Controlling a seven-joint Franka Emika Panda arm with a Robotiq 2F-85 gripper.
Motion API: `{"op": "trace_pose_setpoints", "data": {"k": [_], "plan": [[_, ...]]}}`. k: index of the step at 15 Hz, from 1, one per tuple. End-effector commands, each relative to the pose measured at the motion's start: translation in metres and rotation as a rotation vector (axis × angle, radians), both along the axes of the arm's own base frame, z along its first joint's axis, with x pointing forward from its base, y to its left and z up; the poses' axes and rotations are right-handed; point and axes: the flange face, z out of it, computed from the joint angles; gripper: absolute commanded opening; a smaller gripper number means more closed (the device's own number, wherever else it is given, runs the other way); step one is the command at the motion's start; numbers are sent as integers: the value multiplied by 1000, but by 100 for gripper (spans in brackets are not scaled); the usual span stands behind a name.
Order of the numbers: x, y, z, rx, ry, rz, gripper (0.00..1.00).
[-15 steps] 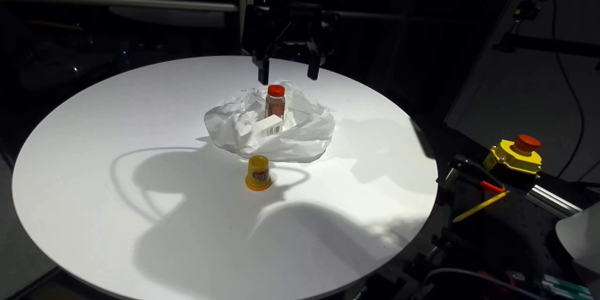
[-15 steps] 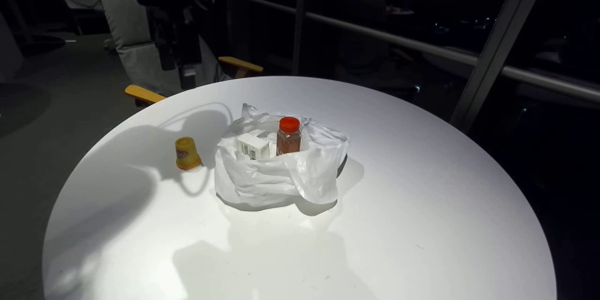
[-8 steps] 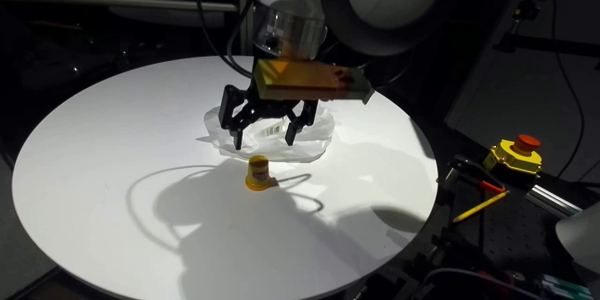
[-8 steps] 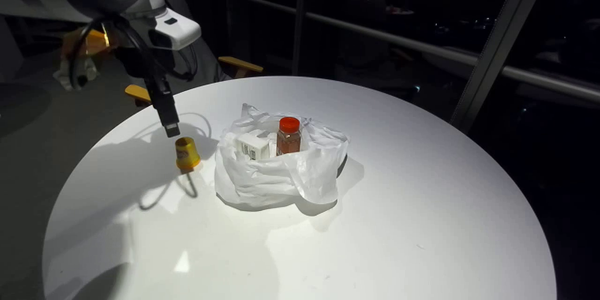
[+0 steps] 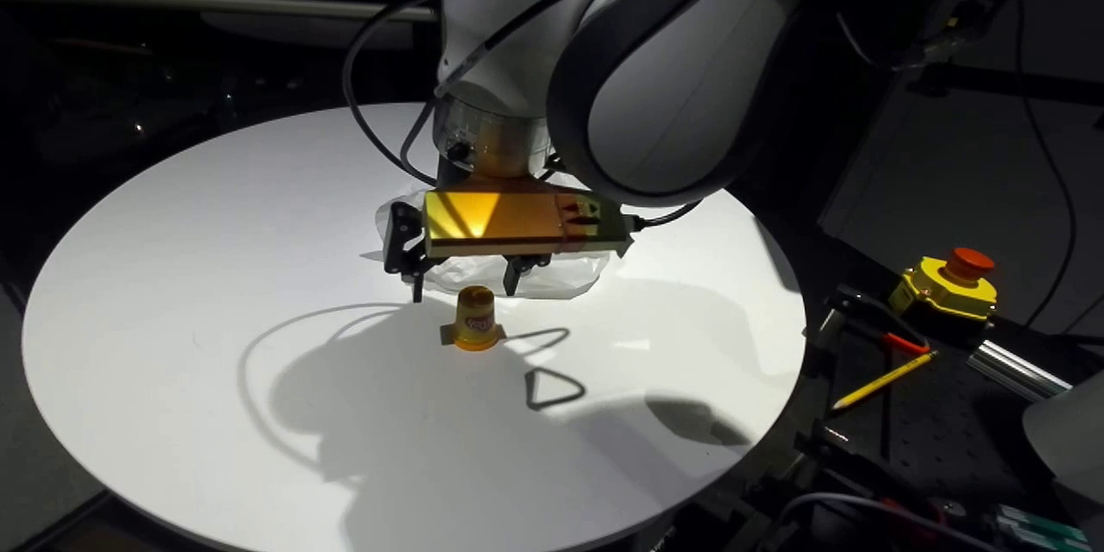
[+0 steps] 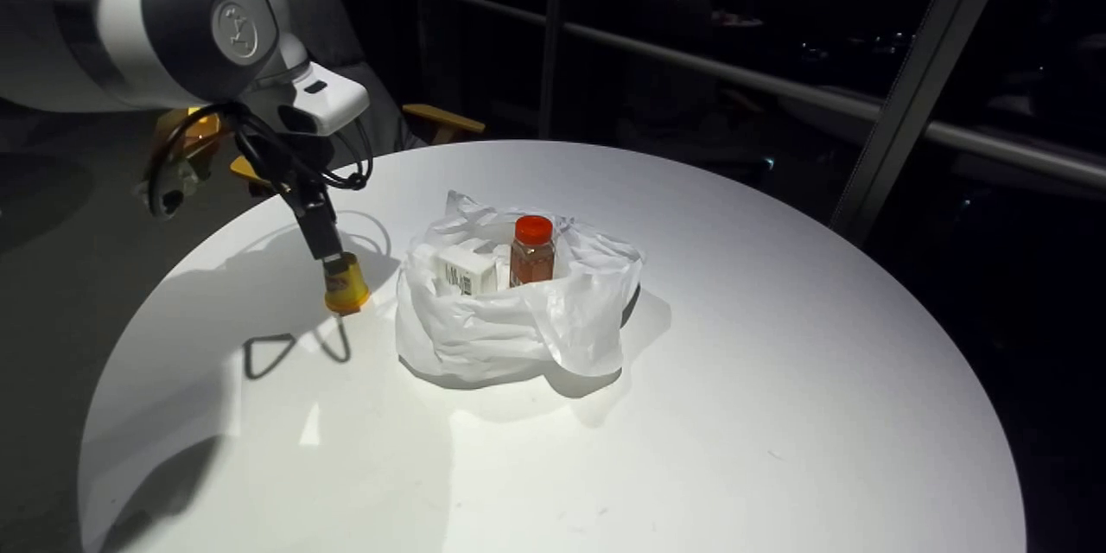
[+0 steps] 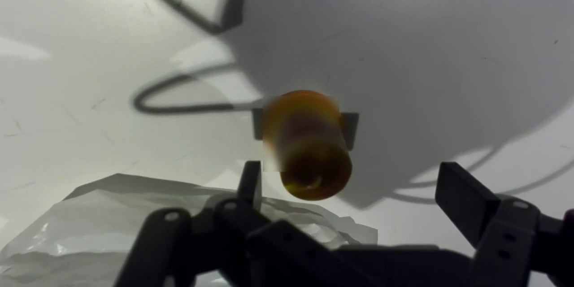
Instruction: Place the three containers inside the white plastic, pull up the plastic bag
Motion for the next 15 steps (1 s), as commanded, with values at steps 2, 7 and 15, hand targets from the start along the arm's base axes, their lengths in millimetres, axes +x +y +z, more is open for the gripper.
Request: {"op": "trace_pose_setpoints", "data": {"k": [2,7,15], "plan": [[10,10,-5,-48,-24,-31,100],[7,12,-15,-93,21,-48,74],[9,13,-5,-128,33,-85,17]]}}
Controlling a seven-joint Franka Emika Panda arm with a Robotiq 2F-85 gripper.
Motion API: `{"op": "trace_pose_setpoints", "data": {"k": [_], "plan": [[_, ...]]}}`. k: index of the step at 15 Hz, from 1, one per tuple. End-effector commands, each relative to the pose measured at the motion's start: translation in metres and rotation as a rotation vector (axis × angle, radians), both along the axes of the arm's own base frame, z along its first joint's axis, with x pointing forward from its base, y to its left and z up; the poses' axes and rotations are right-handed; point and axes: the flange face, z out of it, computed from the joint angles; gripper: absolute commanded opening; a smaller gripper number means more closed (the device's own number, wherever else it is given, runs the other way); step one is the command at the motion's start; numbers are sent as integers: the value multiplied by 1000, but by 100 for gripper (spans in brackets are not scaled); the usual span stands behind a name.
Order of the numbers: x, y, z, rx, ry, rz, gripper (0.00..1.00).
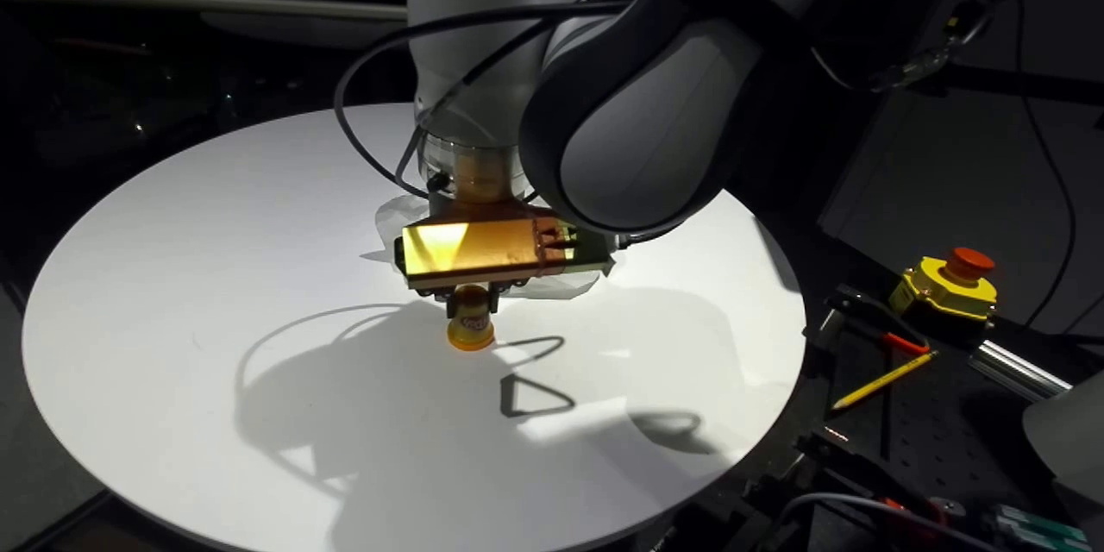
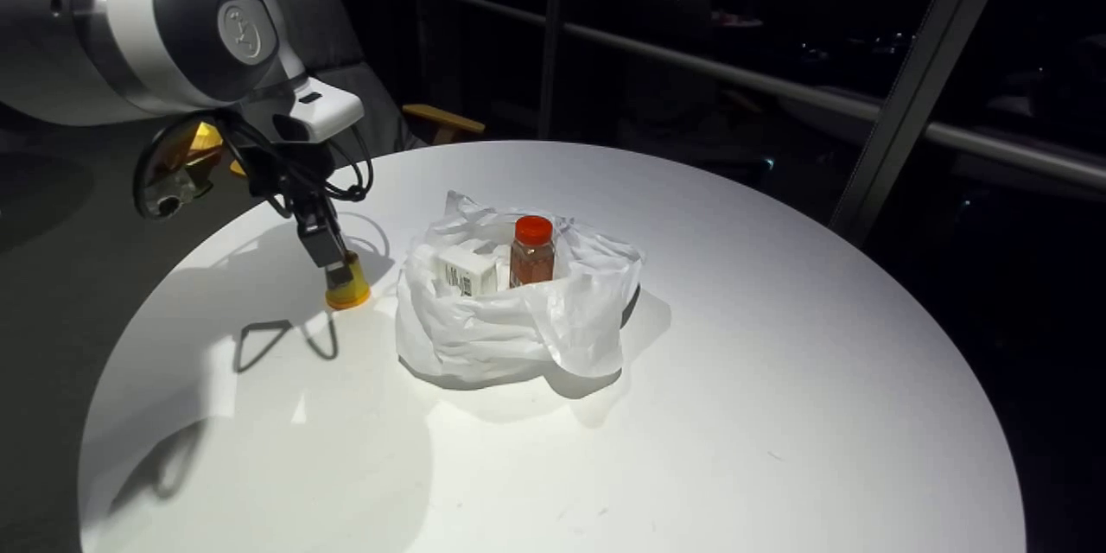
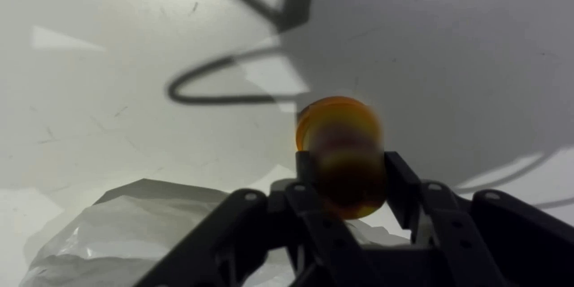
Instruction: Place the three containers inside the white plastic, pull up the plastic bag
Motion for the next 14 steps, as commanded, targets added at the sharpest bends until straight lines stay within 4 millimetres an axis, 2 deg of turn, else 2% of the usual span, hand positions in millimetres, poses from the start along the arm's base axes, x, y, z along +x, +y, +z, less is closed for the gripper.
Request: {"op": "trace_pose_setpoints", "data": {"k": [1,2,5,8,10,13,14], "plan": [[6,3,25,-27,-3,-20,17],[14,-12,42,-30,-10,-11,17],[23,-30,101,-24,-87,1,17],[45,-70,157,-38,-191,8,17],[55,-97,164,-39,-207,-2,17],[65,-135,146,-32,-197,-27,17],[68,-145,133,-39,-185,-32,17]]}}
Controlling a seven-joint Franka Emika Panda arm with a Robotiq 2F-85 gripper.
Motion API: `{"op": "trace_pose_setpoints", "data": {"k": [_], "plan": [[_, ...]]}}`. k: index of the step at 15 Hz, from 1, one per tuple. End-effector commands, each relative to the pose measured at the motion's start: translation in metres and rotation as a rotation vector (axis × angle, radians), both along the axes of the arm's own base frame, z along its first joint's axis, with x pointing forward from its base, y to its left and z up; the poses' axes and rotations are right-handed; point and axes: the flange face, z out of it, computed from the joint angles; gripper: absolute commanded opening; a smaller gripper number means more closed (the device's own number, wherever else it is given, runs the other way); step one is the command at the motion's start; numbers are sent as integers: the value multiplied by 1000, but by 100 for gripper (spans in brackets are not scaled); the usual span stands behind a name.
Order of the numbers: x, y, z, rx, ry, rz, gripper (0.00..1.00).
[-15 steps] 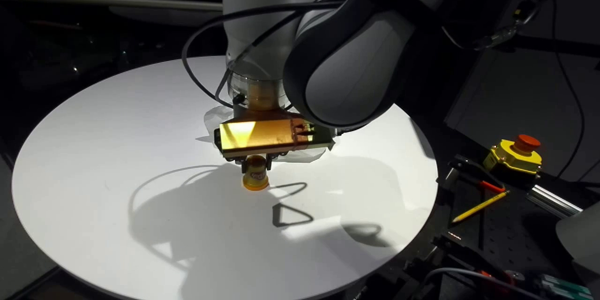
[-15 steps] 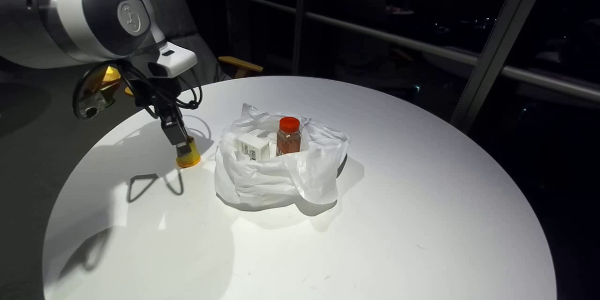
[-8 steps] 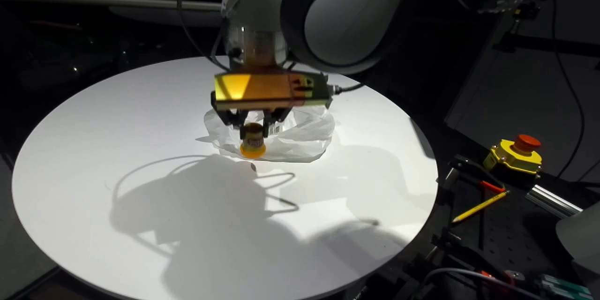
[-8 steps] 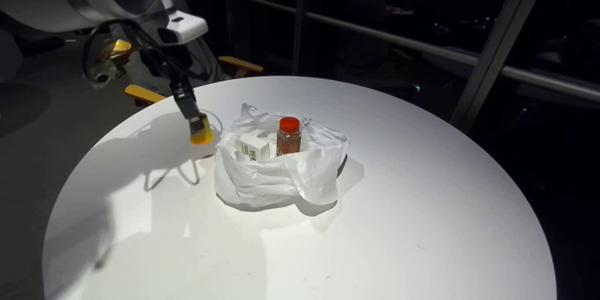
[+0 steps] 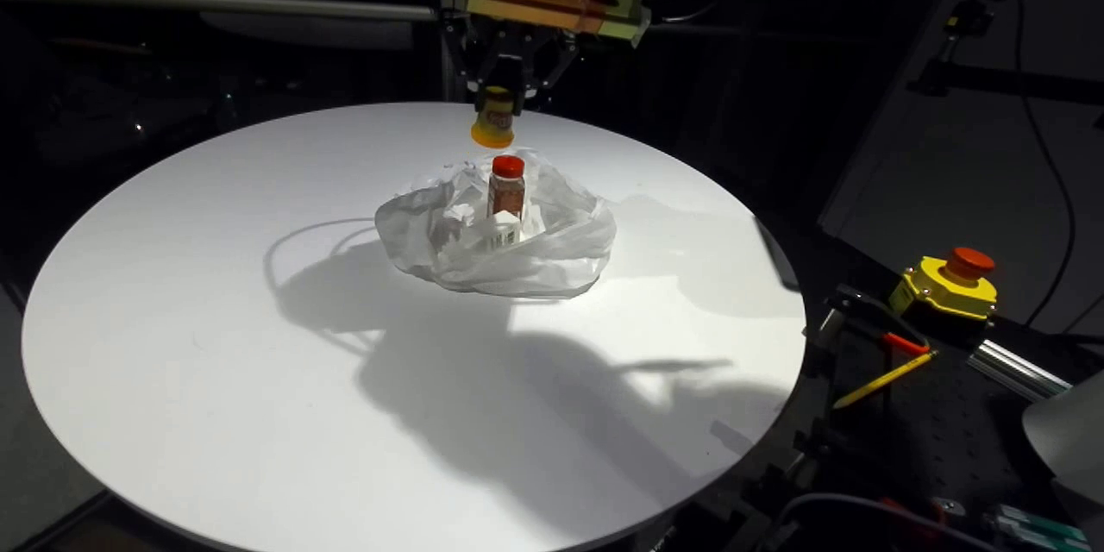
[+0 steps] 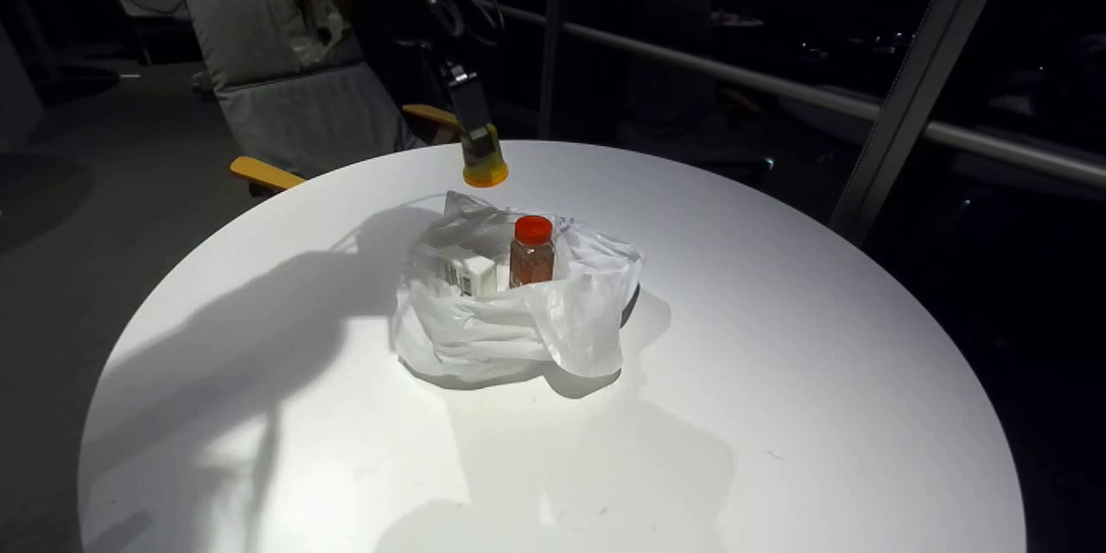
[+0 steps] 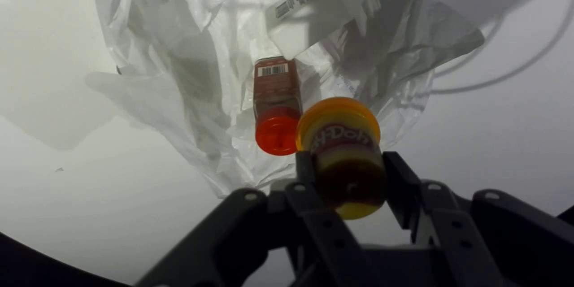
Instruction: Place the three containers inside the white plastic, pull up the plastic bag
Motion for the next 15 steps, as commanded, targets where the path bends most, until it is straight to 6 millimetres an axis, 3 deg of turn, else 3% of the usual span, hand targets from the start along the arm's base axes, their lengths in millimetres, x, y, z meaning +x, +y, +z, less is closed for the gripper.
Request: {"op": "trace_pose_setpoints", "data": {"k": [1,5,8,11,15], "plan": [[7,-28,-30,6,24,8,17],[-1,-52,-59,-10,102,39,17],[-2,-61,-50,-11,97,77,17],[-7,-69,-57,-36,119,128,17],[-18,-72,-53,44,13,188,17]]}}
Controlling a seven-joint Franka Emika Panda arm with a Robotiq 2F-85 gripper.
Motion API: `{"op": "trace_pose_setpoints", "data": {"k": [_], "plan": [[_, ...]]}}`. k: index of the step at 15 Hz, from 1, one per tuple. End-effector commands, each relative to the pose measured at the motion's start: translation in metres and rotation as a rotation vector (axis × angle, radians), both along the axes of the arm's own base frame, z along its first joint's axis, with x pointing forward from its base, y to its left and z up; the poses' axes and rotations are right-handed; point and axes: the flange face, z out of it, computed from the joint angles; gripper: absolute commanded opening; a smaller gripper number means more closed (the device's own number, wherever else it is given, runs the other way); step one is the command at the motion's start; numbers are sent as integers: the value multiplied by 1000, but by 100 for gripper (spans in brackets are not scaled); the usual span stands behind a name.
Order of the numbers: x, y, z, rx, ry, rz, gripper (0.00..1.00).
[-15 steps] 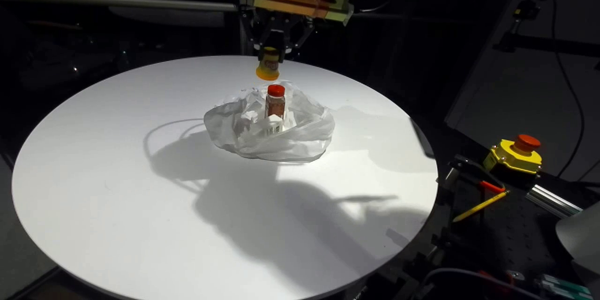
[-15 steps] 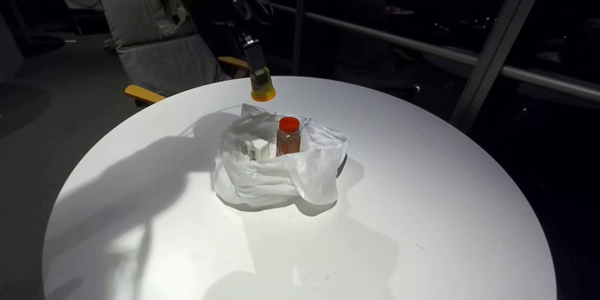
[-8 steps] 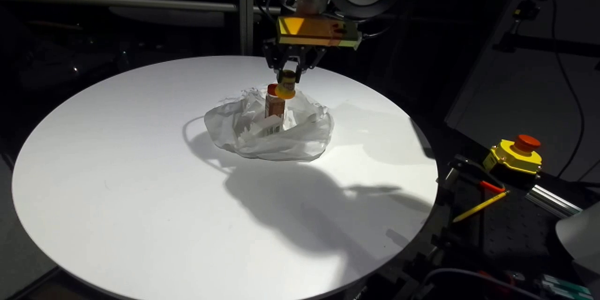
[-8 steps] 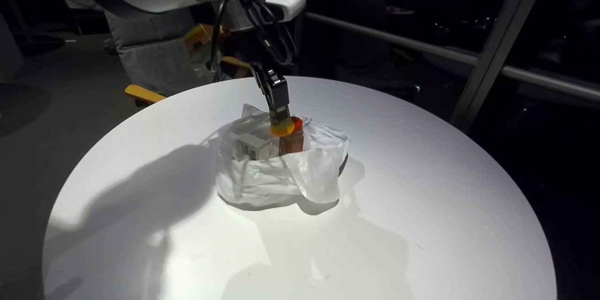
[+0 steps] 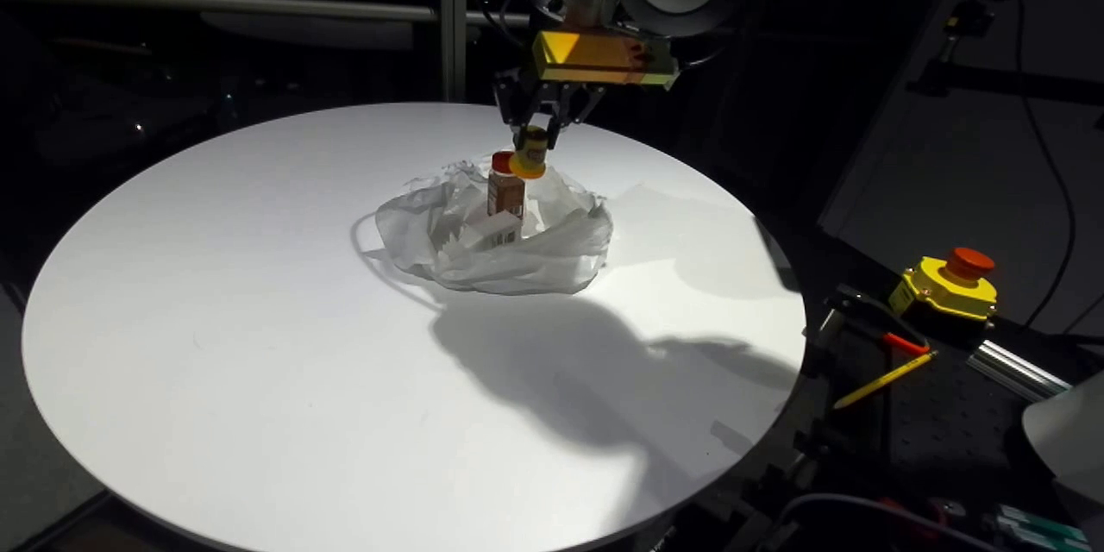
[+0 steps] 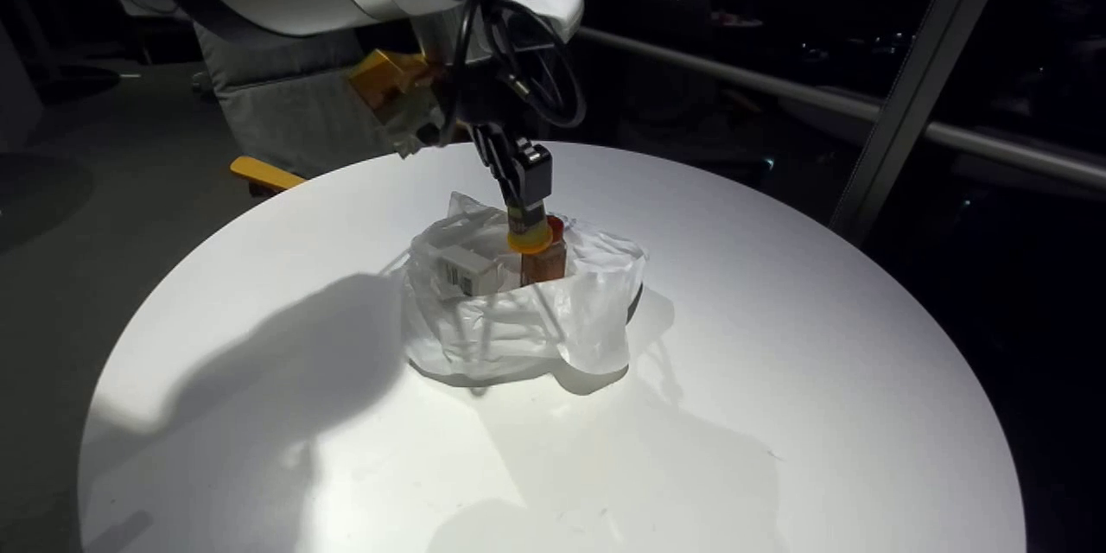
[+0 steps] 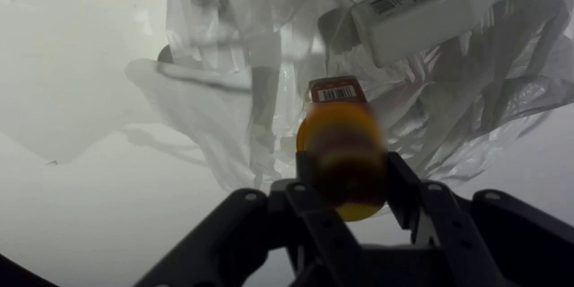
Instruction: Place the three containers inside the white plastic, pull up the plastic bag
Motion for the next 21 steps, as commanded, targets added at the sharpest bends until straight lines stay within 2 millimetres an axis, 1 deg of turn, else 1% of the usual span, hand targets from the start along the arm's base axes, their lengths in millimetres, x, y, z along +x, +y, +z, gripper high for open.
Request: {"op": "trace_pose_setpoints", "data": {"k": [1,3,6,8,11,14,15,16,17,18,19,21], "plan": [[-22,-7,-4,69,-40,71,17],[-28,-12,-10,78,-52,107,17],[-38,-14,-11,106,-70,150,17],[-46,-13,-7,117,-71,186,17],[-53,-11,-18,115,-33,238,17],[-52,-9,-32,83,-36,263,17],[-51,-9,-32,74,-43,263,17],[-50,-8,-34,64,-47,264,67],[-48,-6,-35,63,-55,256,67],[-47,-4,-33,69,-54,245,73],[-46,-3,-28,76,-43,228,81],[-44,-5,-9,113,-39,170,97]]}}
